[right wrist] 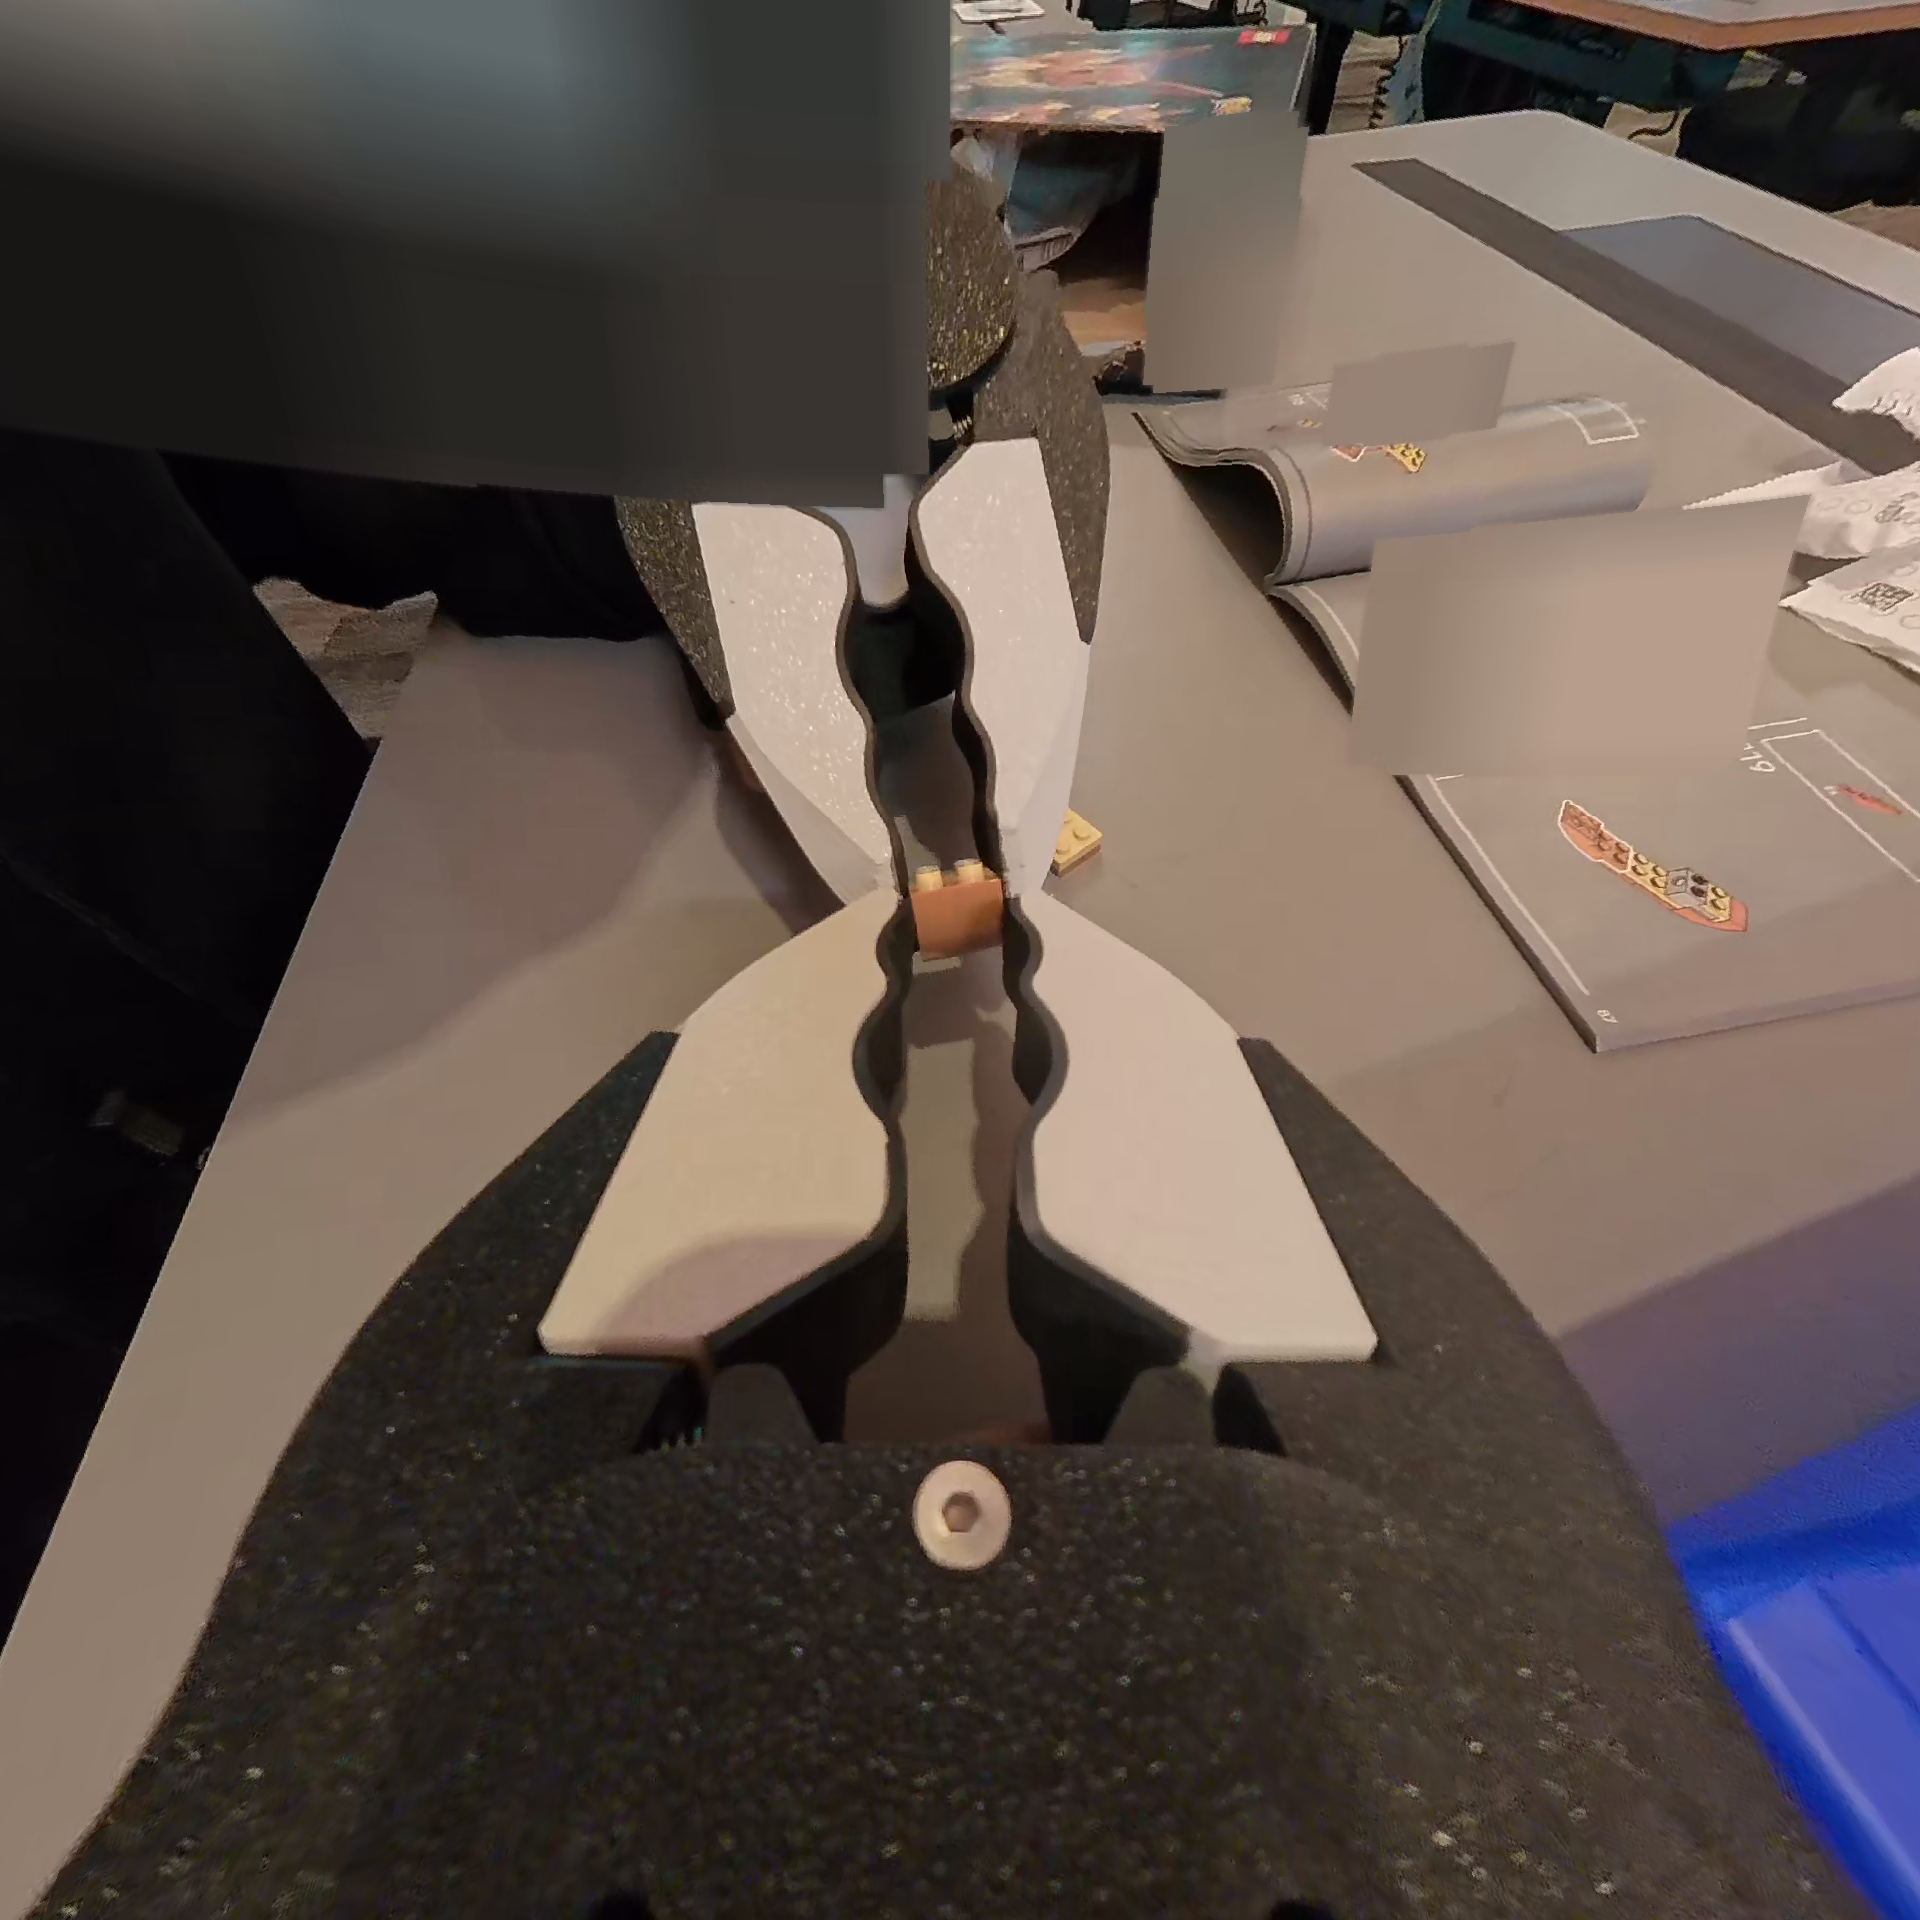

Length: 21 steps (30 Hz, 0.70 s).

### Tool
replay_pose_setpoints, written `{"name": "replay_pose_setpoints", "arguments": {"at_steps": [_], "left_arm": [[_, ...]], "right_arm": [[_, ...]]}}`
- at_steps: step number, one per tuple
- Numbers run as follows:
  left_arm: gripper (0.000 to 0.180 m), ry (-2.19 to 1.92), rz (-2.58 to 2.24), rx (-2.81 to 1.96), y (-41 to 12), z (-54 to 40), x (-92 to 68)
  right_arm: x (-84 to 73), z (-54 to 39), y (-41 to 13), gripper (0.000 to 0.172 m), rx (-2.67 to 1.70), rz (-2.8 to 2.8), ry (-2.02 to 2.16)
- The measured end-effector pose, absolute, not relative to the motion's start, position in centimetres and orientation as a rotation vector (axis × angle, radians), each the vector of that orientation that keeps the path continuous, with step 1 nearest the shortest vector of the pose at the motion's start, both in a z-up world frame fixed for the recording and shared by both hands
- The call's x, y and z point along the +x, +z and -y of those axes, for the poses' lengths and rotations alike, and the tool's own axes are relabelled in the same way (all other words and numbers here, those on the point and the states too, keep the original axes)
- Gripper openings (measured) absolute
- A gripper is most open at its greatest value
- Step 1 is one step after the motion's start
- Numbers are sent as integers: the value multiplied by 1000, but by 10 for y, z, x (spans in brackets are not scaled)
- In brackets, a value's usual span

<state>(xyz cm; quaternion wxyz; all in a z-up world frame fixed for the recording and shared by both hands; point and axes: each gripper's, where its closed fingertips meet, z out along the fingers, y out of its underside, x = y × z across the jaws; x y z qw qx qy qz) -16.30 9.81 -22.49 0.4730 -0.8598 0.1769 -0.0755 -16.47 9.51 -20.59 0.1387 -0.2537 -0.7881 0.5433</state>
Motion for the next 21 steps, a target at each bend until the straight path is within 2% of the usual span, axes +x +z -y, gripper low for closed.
{"name": "replay_pose_setpoints", "arguments": {"at_steps": [6, 21], "left_arm": [[17, -271, -364, -2115, -227, -95, -168], [17, -308, -400, -2140, -233, -91, -165]], "right_arm": [[-172, -98, -203, 27, -827, 2232, 1610], [-169, -93, -213, 29, -851, 2325, 1573]]}}
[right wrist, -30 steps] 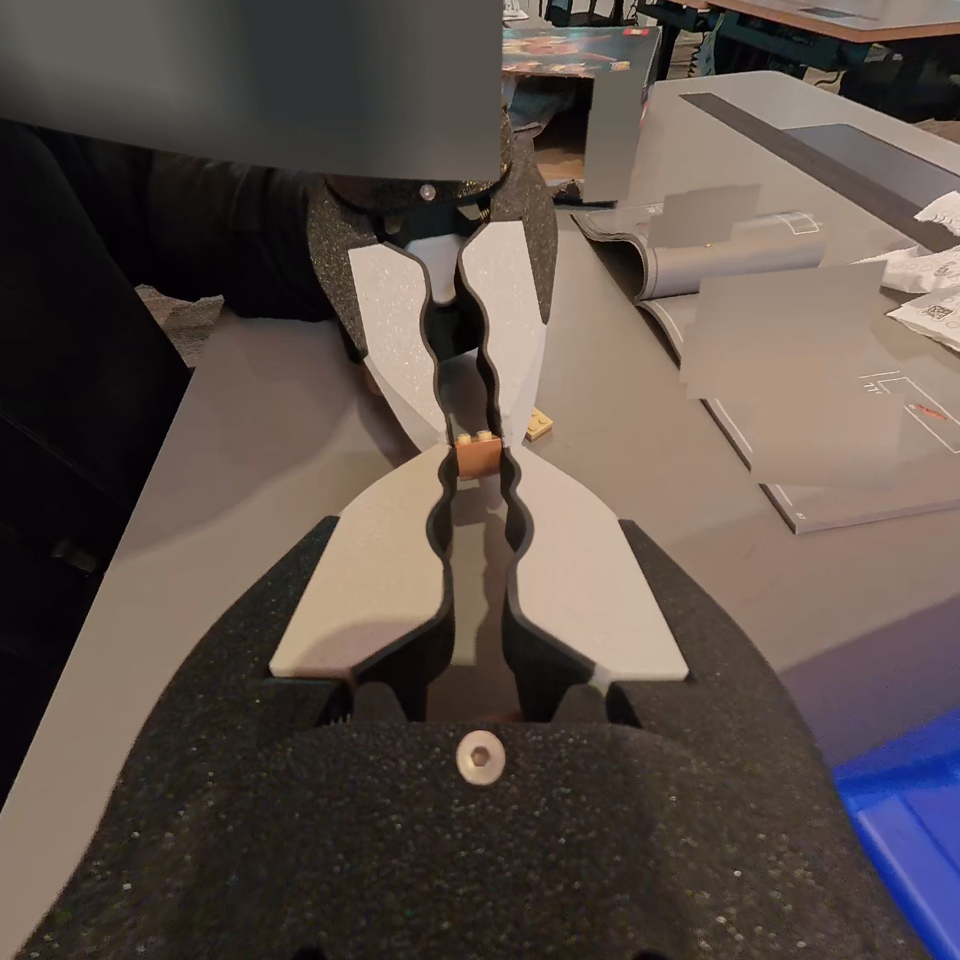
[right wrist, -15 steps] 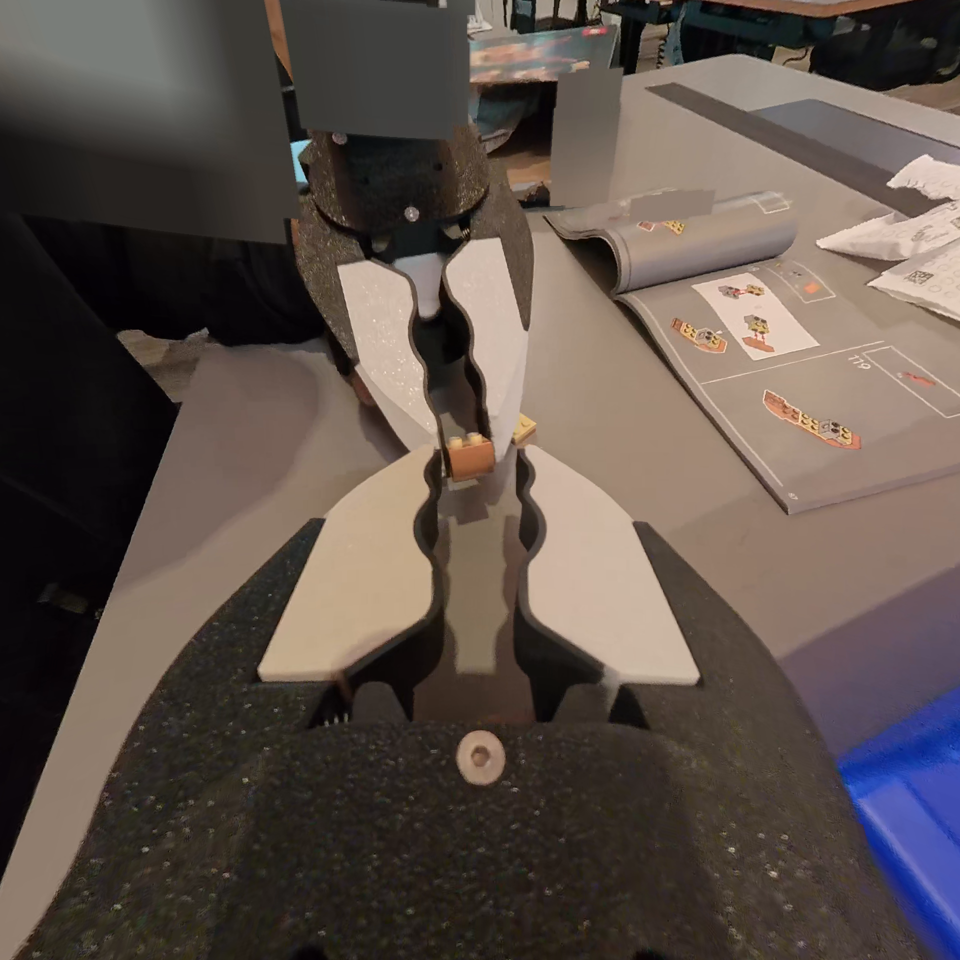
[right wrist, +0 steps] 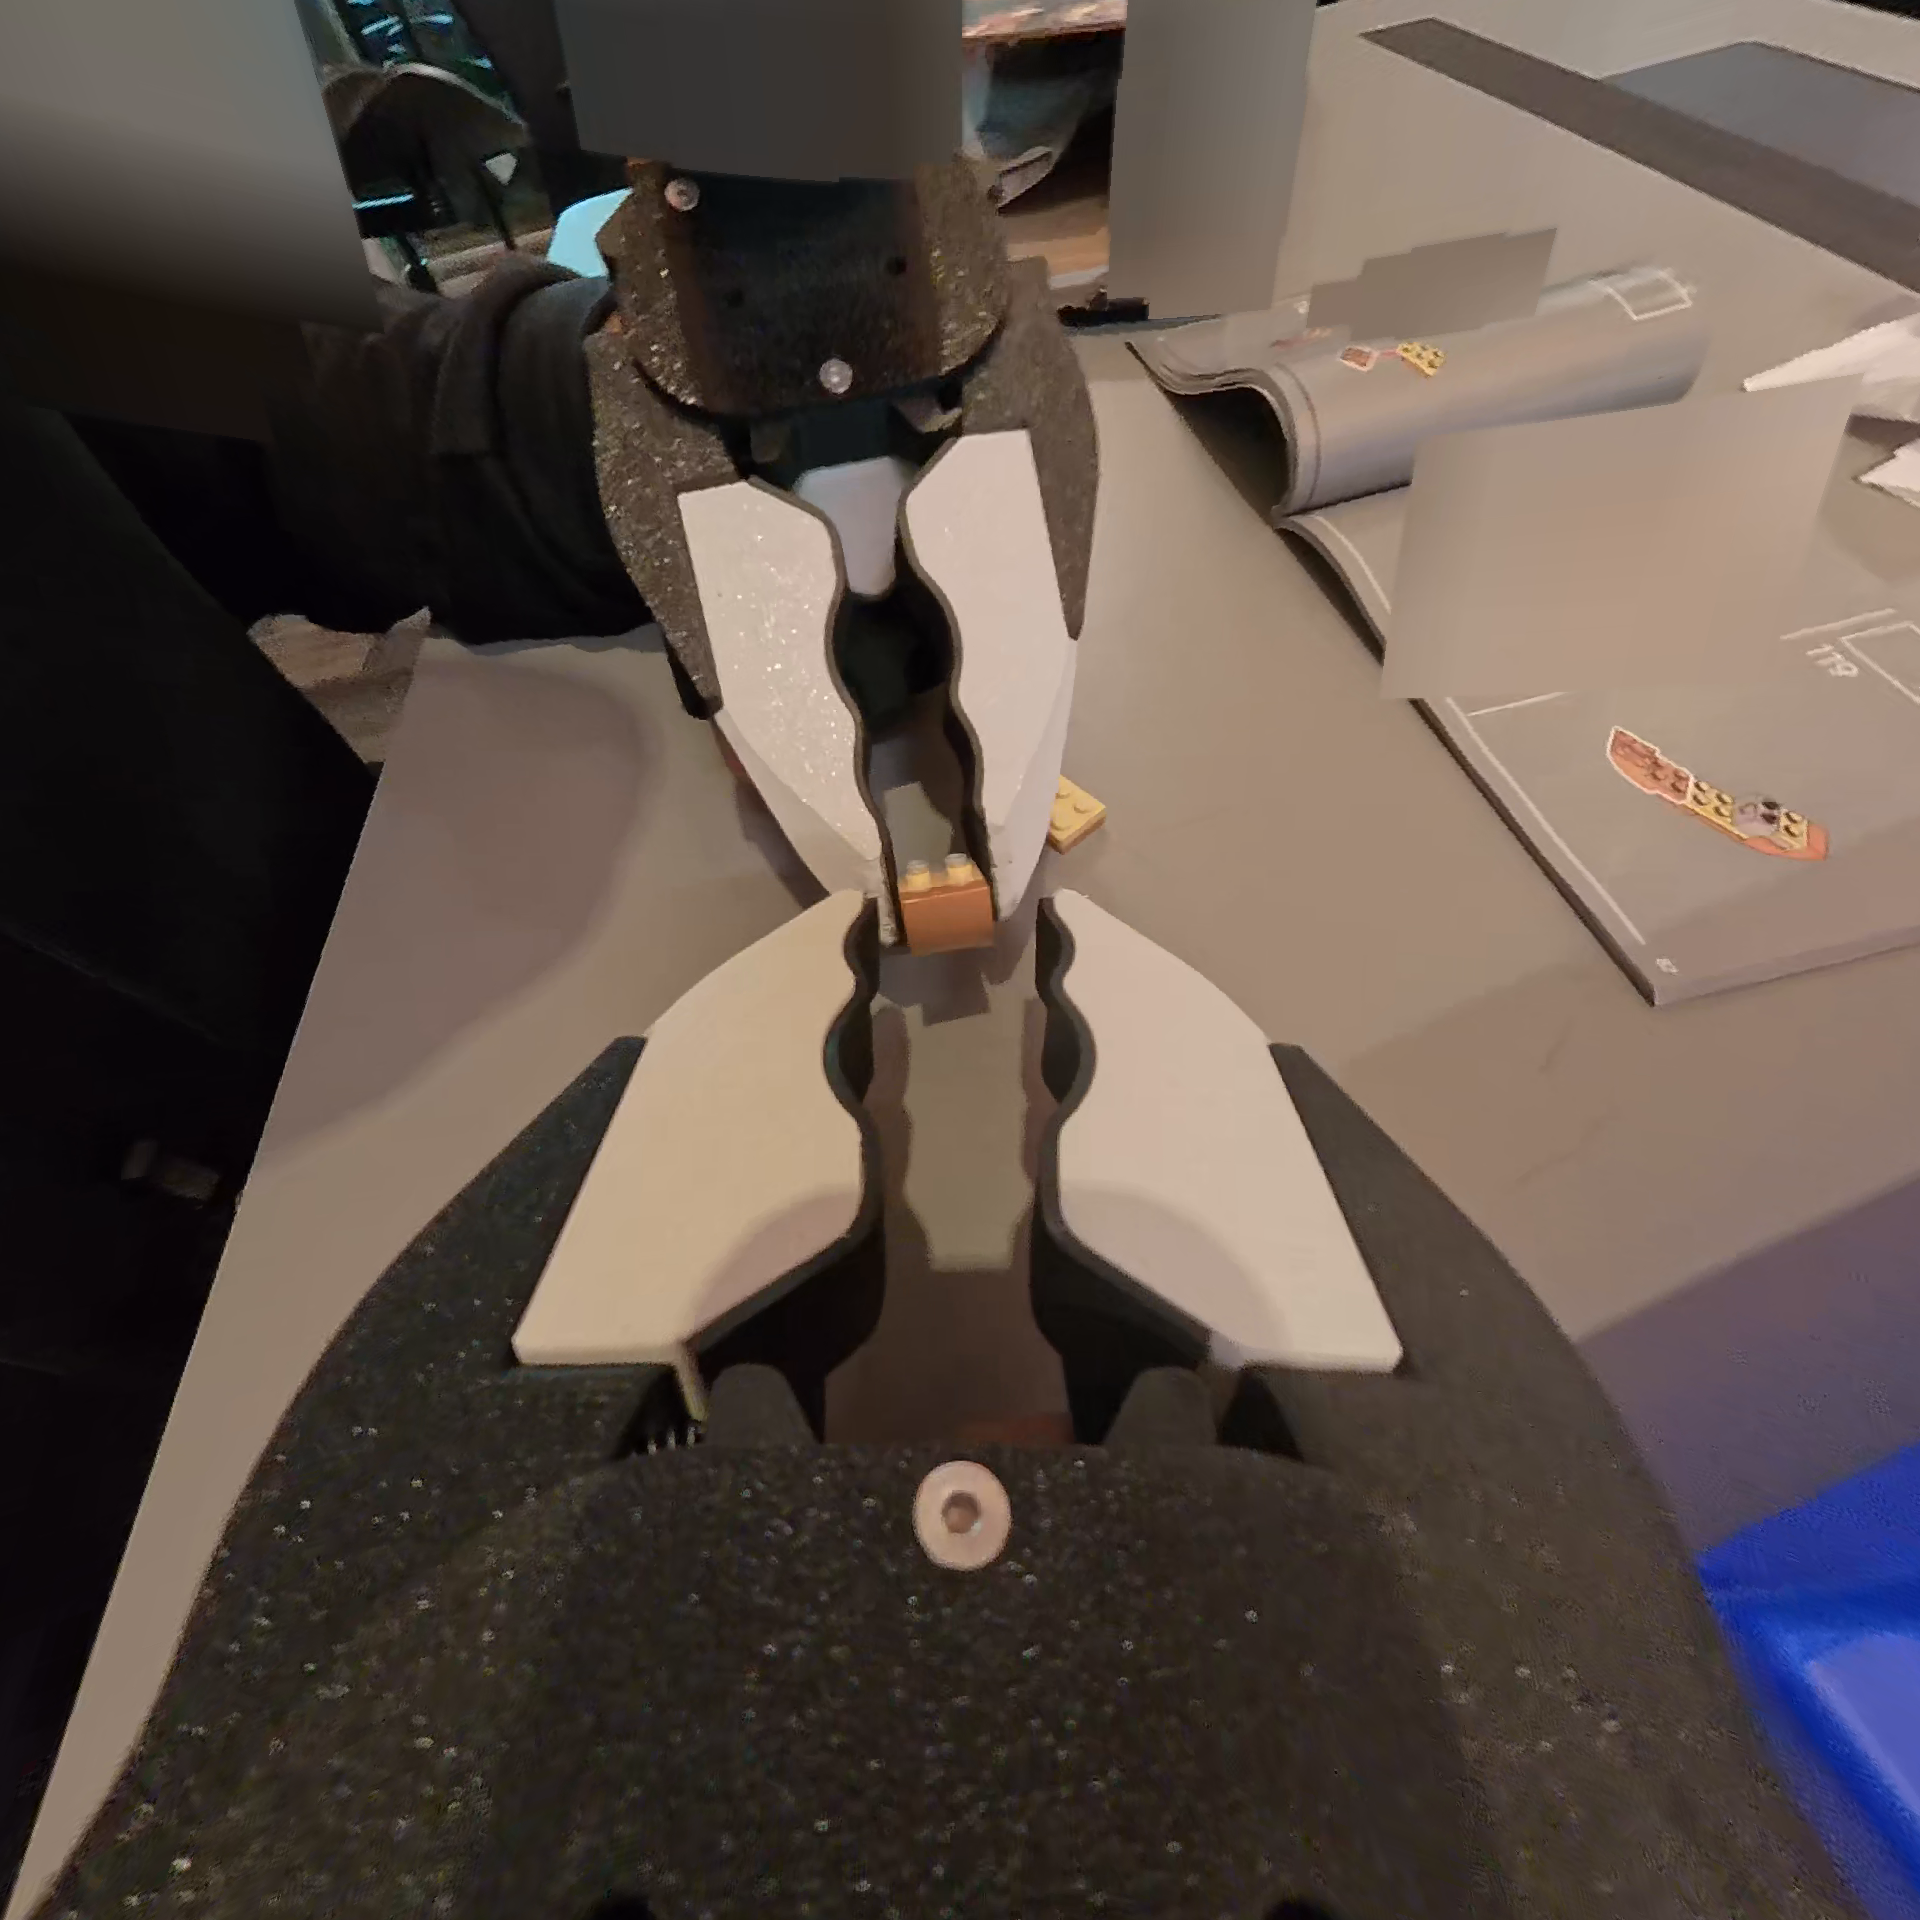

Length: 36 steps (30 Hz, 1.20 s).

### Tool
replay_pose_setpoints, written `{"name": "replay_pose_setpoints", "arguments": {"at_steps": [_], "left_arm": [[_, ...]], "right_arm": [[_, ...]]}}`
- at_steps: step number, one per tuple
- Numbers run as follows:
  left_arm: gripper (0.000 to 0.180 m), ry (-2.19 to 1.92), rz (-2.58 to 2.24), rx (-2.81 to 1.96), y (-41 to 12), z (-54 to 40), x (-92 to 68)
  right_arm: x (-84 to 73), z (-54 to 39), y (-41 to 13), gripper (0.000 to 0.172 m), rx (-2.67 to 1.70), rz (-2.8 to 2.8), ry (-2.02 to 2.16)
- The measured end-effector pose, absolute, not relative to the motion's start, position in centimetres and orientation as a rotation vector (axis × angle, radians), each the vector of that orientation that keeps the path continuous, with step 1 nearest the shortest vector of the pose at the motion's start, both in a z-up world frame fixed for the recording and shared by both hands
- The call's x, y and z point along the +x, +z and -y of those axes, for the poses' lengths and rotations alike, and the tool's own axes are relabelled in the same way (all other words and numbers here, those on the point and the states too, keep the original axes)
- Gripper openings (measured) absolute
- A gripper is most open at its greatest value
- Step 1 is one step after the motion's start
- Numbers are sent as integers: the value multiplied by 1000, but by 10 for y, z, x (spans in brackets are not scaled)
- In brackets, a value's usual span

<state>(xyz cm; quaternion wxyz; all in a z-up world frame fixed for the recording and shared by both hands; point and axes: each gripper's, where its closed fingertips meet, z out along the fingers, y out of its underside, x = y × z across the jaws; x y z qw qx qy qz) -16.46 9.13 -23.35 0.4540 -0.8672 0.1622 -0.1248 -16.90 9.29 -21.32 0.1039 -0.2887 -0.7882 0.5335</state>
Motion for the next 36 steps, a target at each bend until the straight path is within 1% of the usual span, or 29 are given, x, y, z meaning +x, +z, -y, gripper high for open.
{"name": "replay_pose_setpoints", "arguments": {"at_steps": [5, 8, 12, 19, 23, 29, 32, 36], "left_arm": [[17, -353, -299, -2173, -238, -91, -171], [17, -385, -198, -2182, -238, -92, -179], [17, -368, -141, -2239, -245, -88, -187], [17, -275, -217, -2319, -256, -87, -183], [23, -253, -234, -2305, -253, -87, -184], [34, -263, -271, -2286, -236, -73, -191], [39, -181, -292, -2352, -240, -61, -202], [40, -102, -260, -2440, -254, -56, -215]], "right_arm": [[-180, -102, -212, 29, -1008, 2252, 1600], [-187, -108, -210, 34, -1114, 2196, 1626], [-192, -111, -212, 35, -1169, 2167, 1596], [-189, -98, -227, 37, -1071, 2294, 1423], [-188, -96, -230, 38, -1041, 2322, 1394], [-188, -100, -225, 38, -1040, 2307, 1444], [-187, -97, -227, 38, -992, 2333, 1410], [-187, -93, -232, 39, -930, 2374, 1336]]}}
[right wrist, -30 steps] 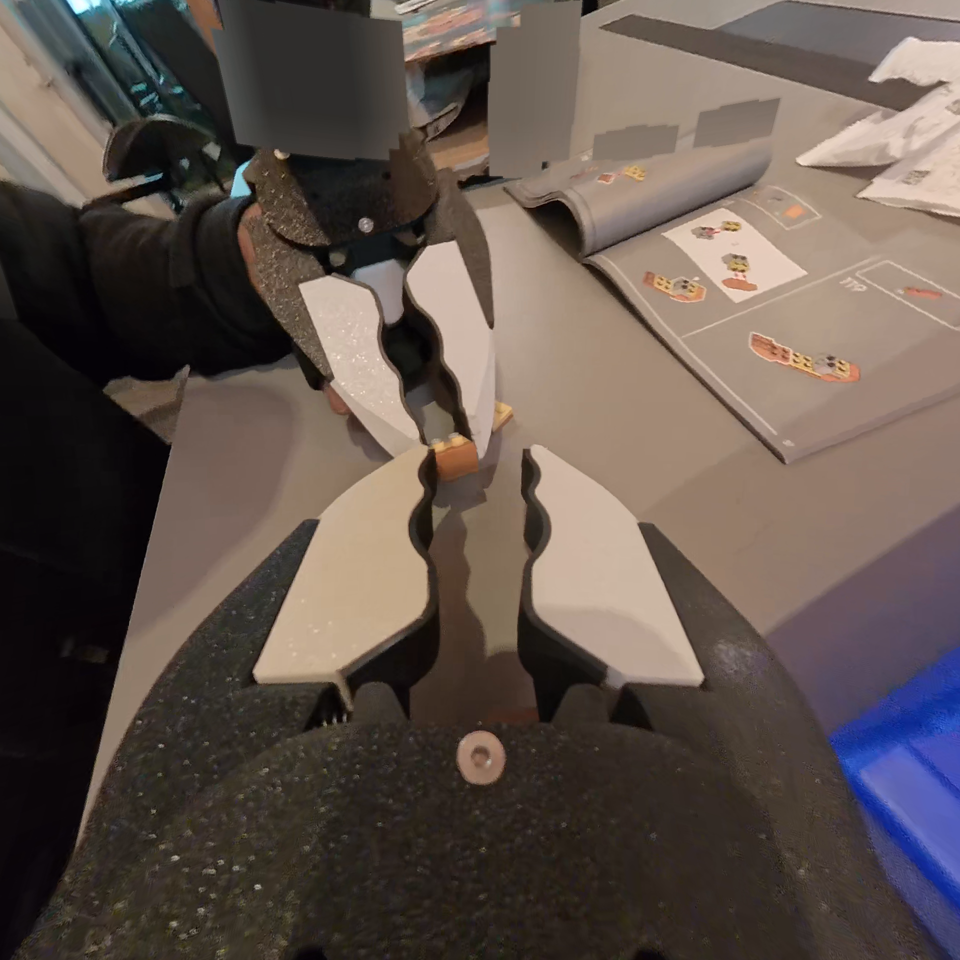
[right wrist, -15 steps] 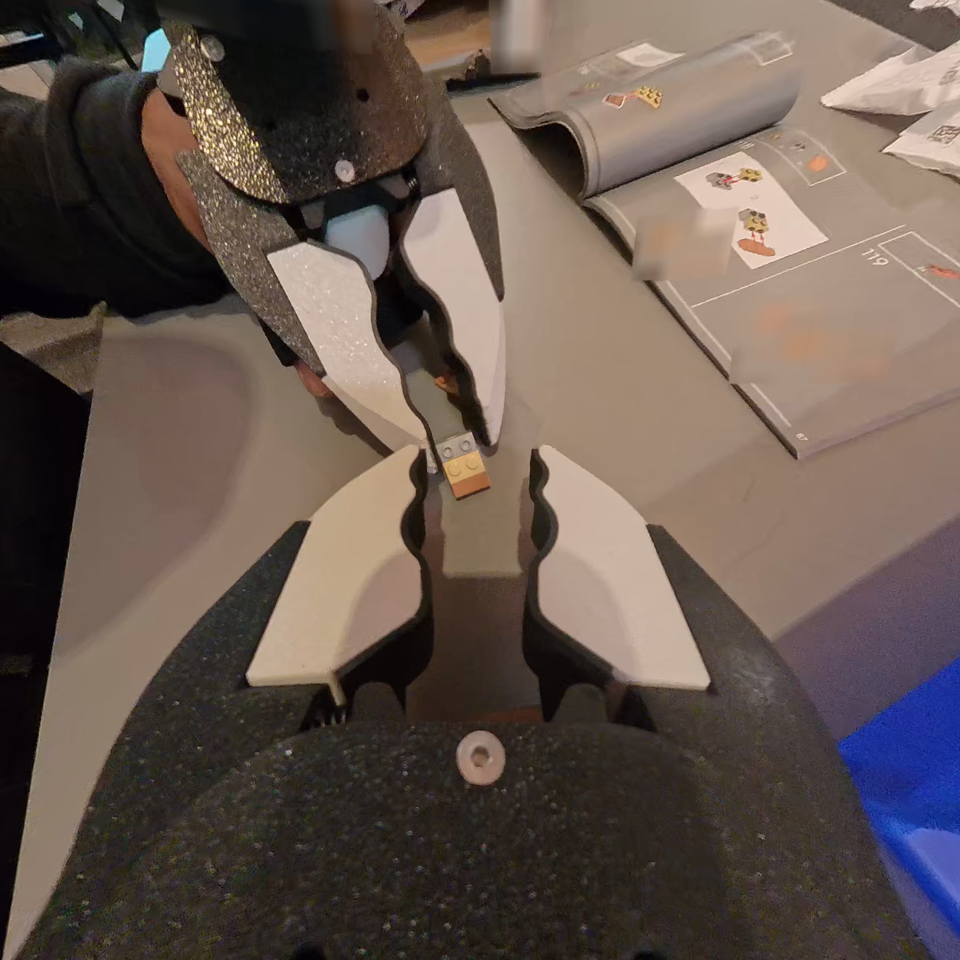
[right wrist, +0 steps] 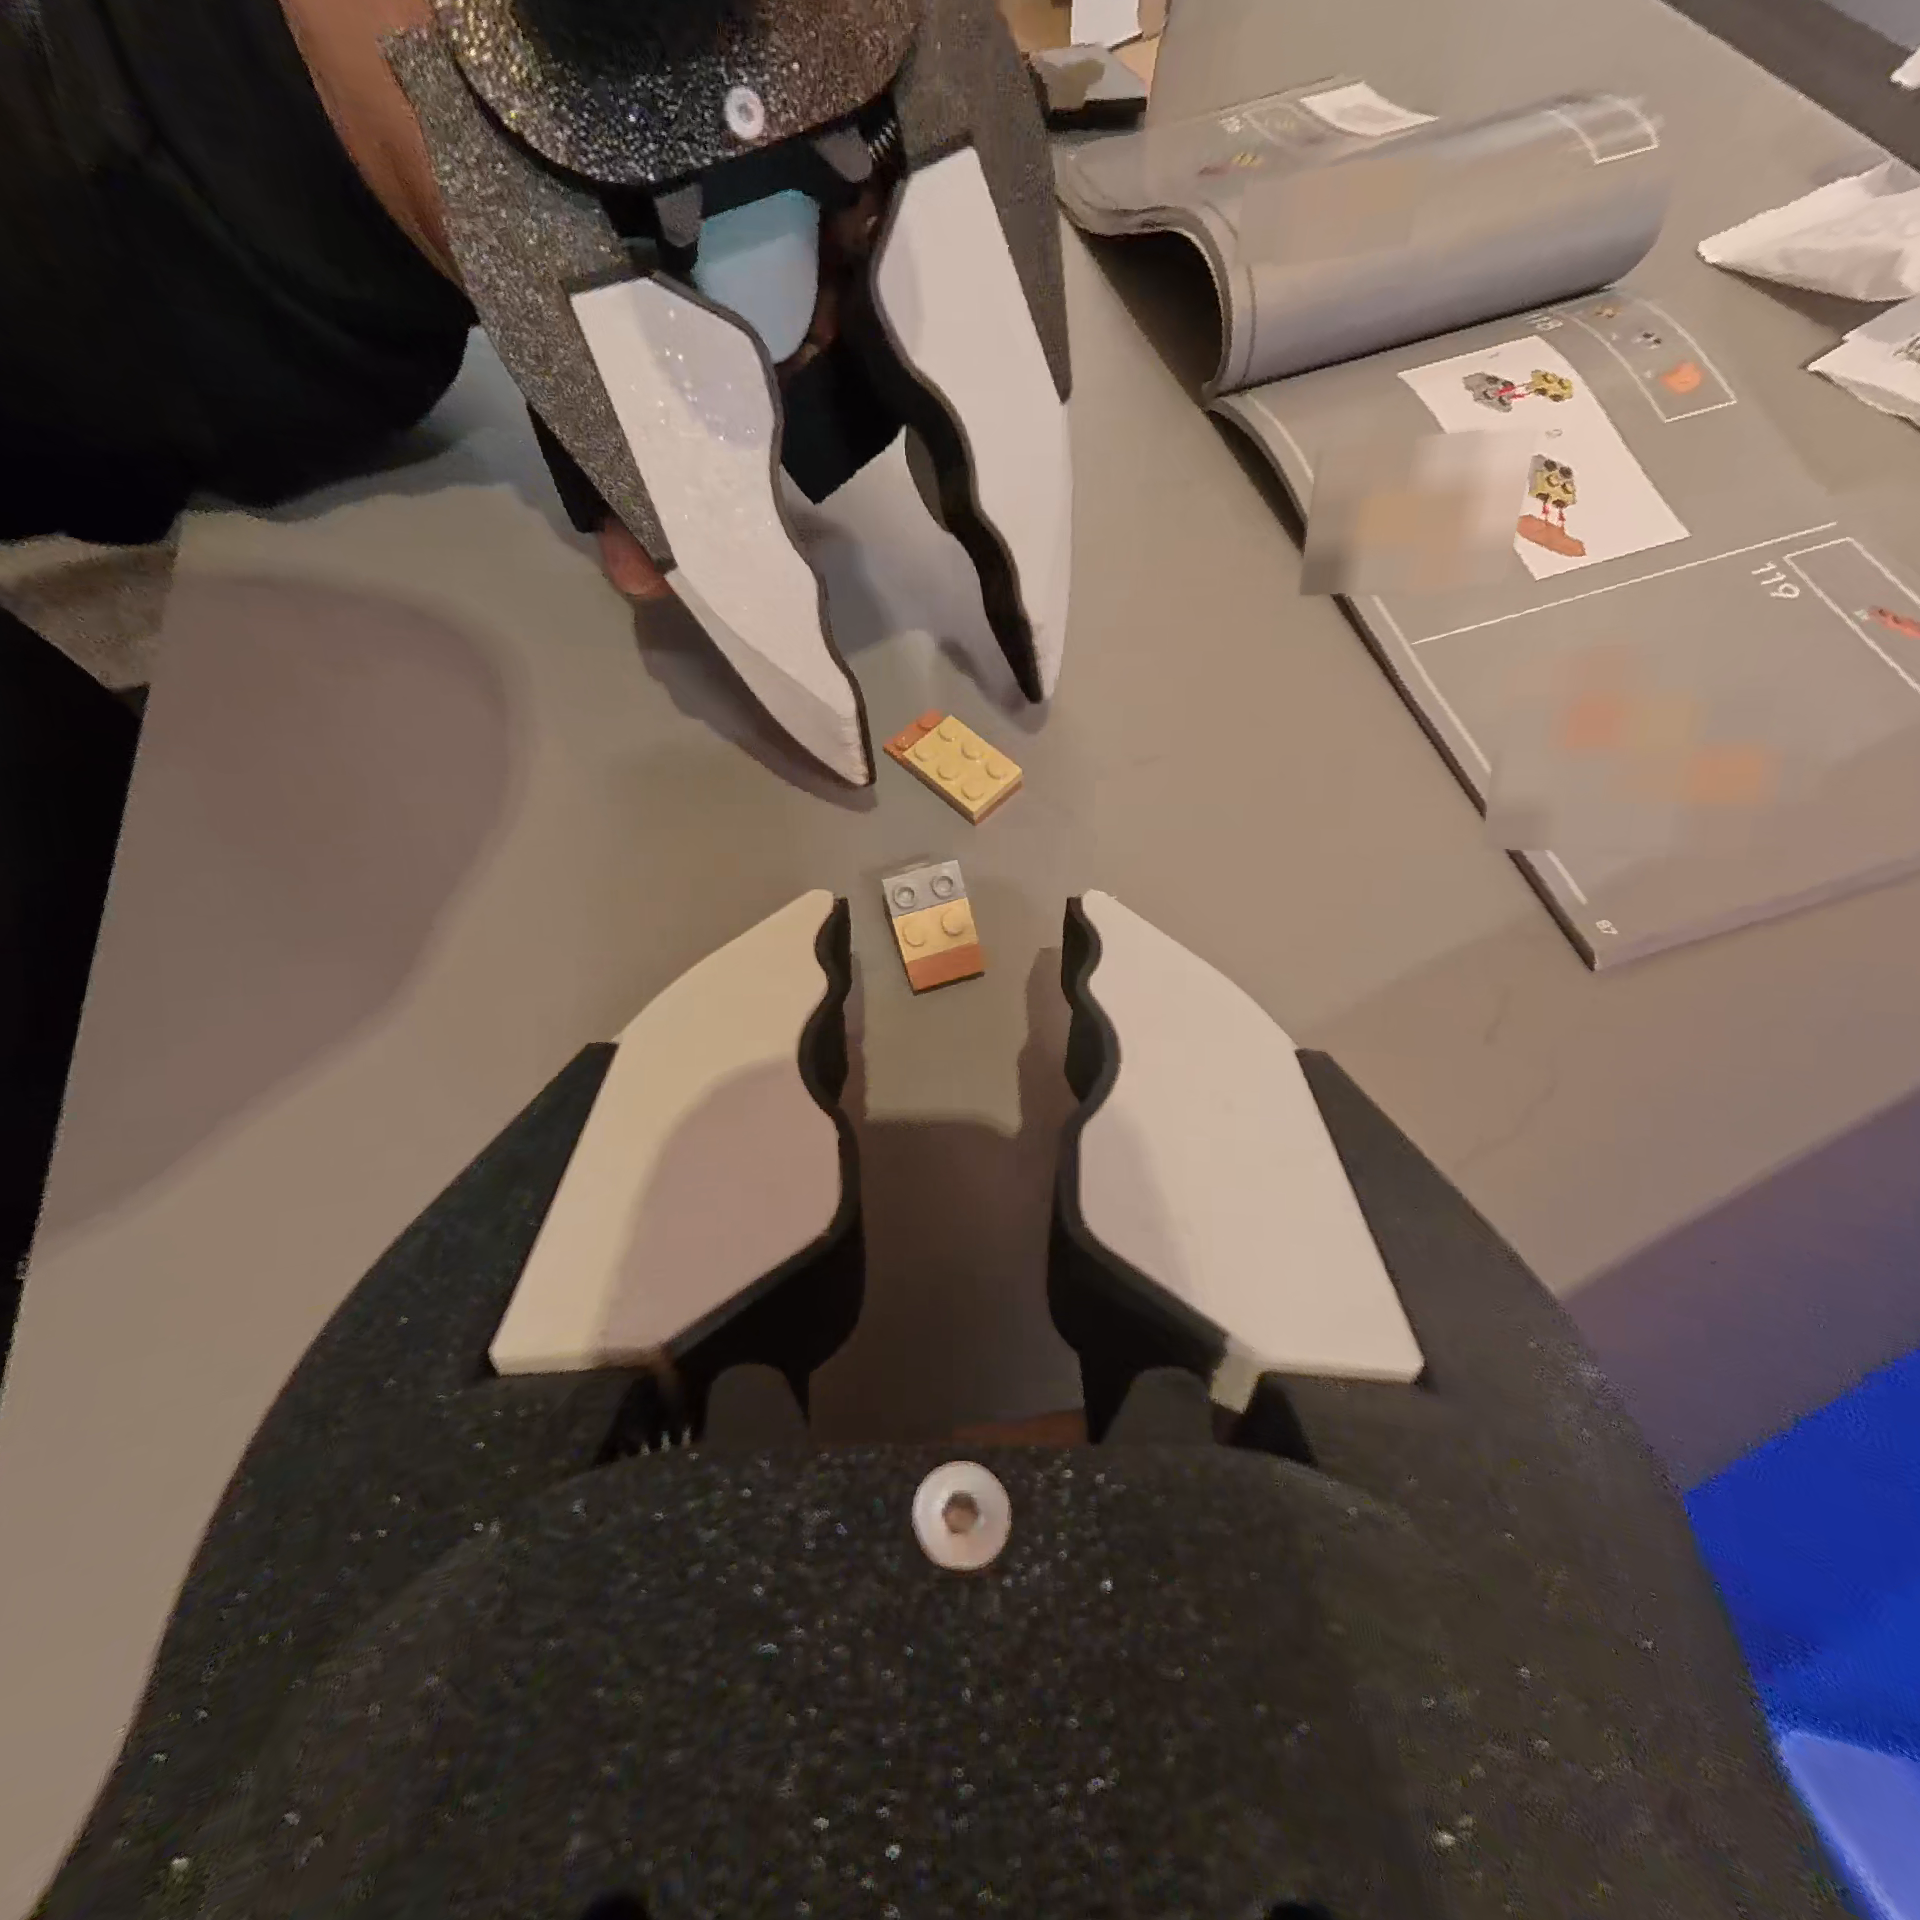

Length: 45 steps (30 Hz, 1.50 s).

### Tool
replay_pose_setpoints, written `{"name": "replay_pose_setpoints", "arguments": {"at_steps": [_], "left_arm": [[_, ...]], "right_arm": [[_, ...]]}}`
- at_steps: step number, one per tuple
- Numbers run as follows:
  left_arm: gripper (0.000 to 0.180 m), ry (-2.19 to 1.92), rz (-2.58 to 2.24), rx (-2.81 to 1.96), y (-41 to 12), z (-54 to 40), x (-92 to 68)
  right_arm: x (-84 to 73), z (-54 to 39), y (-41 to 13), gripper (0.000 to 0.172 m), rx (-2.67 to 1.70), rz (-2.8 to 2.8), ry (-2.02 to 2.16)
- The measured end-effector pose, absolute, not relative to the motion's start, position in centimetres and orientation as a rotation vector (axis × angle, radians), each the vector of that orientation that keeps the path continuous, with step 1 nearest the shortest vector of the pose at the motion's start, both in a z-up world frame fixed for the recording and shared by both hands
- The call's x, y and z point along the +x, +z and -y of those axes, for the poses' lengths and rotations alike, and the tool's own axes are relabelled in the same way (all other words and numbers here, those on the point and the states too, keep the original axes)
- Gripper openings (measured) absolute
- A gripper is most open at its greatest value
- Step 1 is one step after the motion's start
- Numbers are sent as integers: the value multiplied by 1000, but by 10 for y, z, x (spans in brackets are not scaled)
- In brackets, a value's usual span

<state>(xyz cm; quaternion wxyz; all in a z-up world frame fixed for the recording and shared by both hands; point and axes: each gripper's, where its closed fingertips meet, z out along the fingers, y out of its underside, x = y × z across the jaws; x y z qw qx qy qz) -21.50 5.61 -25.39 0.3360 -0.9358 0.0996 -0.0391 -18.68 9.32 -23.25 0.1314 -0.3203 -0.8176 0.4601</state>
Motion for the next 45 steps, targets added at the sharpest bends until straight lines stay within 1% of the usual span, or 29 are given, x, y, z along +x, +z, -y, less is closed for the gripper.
{"name": "replay_pose_setpoints", "arguments": {"at_steps": [4, 6, 8, 9, 11, 13, 14, 18, 28, 45], "left_arm": [[40, -117, -243, -2480, -266, -57, -214], [34, -121, -230, -2470, -266, -59, -214], [19, -142, -232, -2464, -265, -59, -213], [17, -157, -226, -2460, -265, -59, -213], [17, -196, -213, -2446, -265, -60, -211], [16, -258, -203, -2433, -264, -60, -208], [16, -296, -202, -2428, -264, -60, -205], [16, -388, -228, -2409, -262, -57, -198], [16, -387, -368, -2440, -264, -54, -179], [16, -408, -361, -2432, -264, -57, -176]], "right_arm": [[-185, -90, -244, 38, -843, 2450, 1203], [-184, -89, -251, 38, -800, 2493, 1128], [-184, -88, -257, 37, -787, 2527, 1072], [-183, -87, -260, 34, -779, 2544, 1048], [-185, -86, -262, 29, -777, 2556, 1023], [-187, -85, -263, 19, -790, 2565, 1028], [-188, -85, -263, 17, -798, 2574, 1036], [-187, -83, -261, 17, -810, 2606, 1095], [-179, -77, -262, 17, -754, 2701, 1132], [-175, -72, -262, 19, -664, 2724, 1134]]}}
